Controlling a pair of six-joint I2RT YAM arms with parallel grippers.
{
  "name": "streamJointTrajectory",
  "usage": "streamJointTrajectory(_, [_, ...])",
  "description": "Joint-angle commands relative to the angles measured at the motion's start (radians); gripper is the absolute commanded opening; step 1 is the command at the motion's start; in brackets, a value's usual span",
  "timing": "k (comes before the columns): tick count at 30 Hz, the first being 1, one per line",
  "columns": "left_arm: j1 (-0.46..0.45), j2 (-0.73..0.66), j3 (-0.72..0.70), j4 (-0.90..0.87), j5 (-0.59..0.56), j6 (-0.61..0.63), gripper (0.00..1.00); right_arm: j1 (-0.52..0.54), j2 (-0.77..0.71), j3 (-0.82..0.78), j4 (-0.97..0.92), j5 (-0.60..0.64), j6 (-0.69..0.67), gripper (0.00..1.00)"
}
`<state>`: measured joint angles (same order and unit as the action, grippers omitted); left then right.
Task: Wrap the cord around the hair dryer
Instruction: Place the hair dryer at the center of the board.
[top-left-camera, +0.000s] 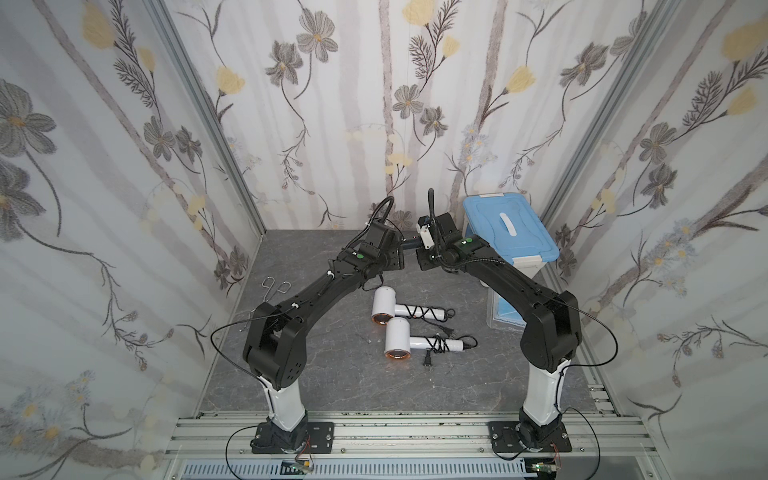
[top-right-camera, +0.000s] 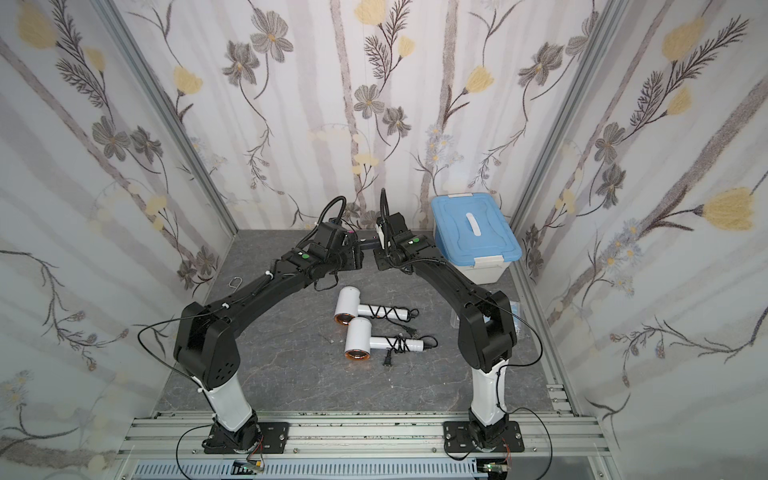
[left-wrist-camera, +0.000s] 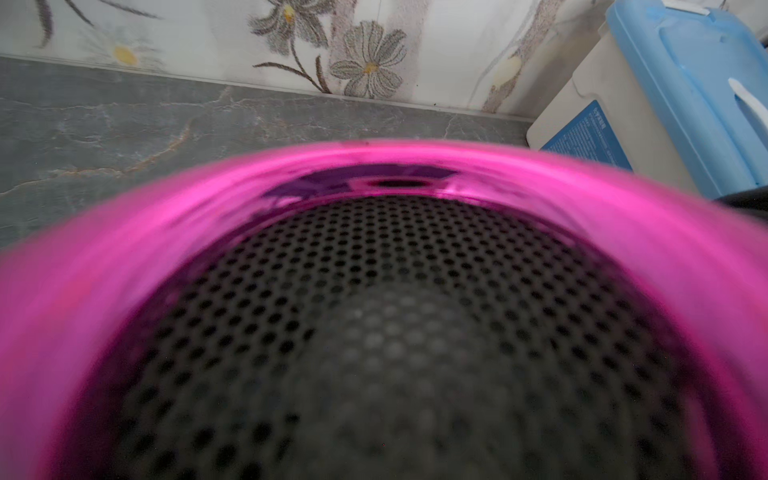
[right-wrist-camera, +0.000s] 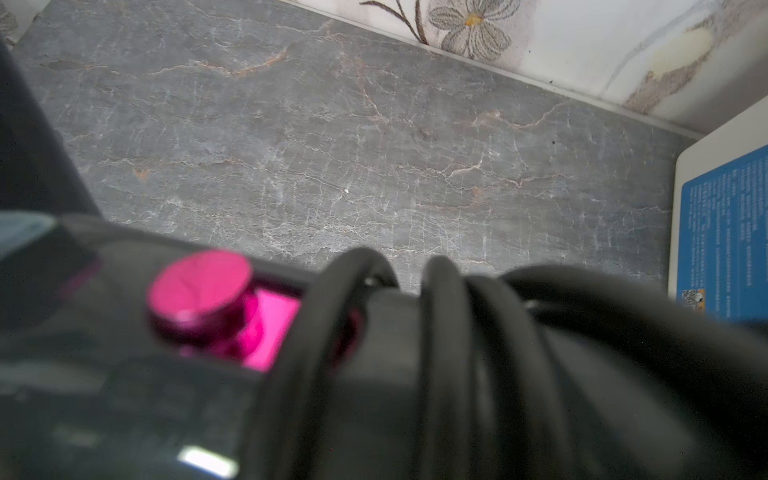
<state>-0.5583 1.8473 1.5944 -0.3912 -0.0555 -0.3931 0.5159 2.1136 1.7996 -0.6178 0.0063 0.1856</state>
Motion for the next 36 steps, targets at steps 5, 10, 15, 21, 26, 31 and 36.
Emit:
streamJointTrajectory(5, [0.039, 0.202, 0.171, -0.127, 0.076, 0.149, 0.0, -0.048, 0.076, 0.066, -0.046, -0.215, 0.032, 0.0])
streamJointTrajectory(10, [0.064, 0.311, 0.251, -0.168, 0.129, 0.207, 0.0, -0.054, 0.117, 0.085, -0.05, -0.206, 0.037, 0.0])
streamJointTrajectory(15, [0.077, 0.439, 0.416, -0.31, 0.139, 0.28, 0.0, -0.063, 0.188, 0.129, -0.073, -0.209, 0.036, 0.0])
streamJointTrajectory(21, [0.077, 0.555, 0.556, -0.416, 0.169, 0.317, 0.0, -0.065, 0.252, 0.16, -0.084, -0.216, 0.04, 0.01])
streamJointTrajectory(26, [0.077, 0.642, 0.643, -0.482, 0.167, 0.334, 0.0, -0.081, 0.306, 0.192, -0.09, -0.226, 0.054, 0.01])
streamJointTrajectory(31, [0.078, 0.703, 0.715, -0.523, 0.181, 0.344, 0.0, -0.084, 0.333, 0.204, -0.088, -0.22, 0.054, 0.02])
streamJointTrajectory(36, [0.078, 0.741, 0.759, -0.556, 0.186, 0.373, 0.0, -0.09, 0.365, 0.209, -0.089, -0.222, 0.054, 0.05])
